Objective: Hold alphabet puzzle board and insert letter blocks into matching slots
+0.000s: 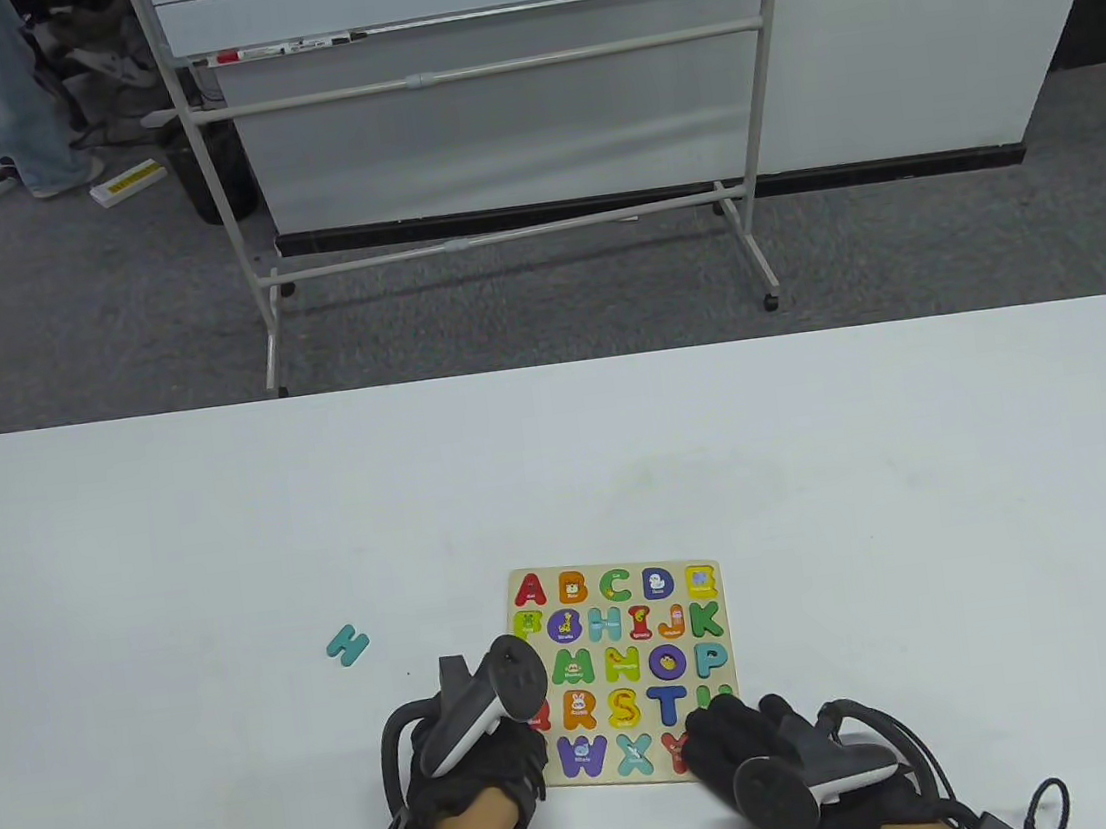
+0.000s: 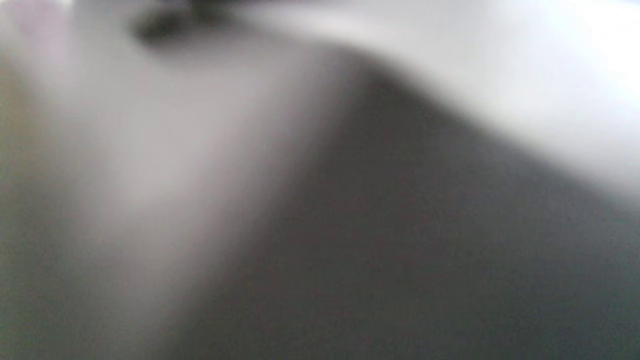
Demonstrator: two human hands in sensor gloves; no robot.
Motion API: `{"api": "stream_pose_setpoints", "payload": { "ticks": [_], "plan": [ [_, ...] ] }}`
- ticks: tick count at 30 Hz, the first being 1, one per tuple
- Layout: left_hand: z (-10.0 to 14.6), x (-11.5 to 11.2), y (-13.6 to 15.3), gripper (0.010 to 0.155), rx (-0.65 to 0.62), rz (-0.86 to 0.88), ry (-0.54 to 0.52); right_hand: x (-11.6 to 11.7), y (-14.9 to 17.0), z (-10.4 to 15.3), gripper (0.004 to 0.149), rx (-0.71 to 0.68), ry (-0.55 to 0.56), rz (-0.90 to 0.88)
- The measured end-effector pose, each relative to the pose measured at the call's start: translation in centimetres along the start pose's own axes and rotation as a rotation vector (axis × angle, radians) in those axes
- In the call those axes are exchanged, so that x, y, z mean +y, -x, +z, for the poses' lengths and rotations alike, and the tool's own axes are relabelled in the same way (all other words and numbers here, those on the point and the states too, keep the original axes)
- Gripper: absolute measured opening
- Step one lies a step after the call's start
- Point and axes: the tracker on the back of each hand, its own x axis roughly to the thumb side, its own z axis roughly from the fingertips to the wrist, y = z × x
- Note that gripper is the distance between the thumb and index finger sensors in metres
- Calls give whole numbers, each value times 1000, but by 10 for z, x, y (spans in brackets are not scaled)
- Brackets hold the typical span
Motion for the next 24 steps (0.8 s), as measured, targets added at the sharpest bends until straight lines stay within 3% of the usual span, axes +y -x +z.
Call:
{"api": "stream_pose_setpoints", "payload": {
  "ticks": [24],
  "plan": [
    [-4, -7, -18, 51, 28, -111, -14, -1, 0, -2, 89, 3, 15, -12]
  ]
}}
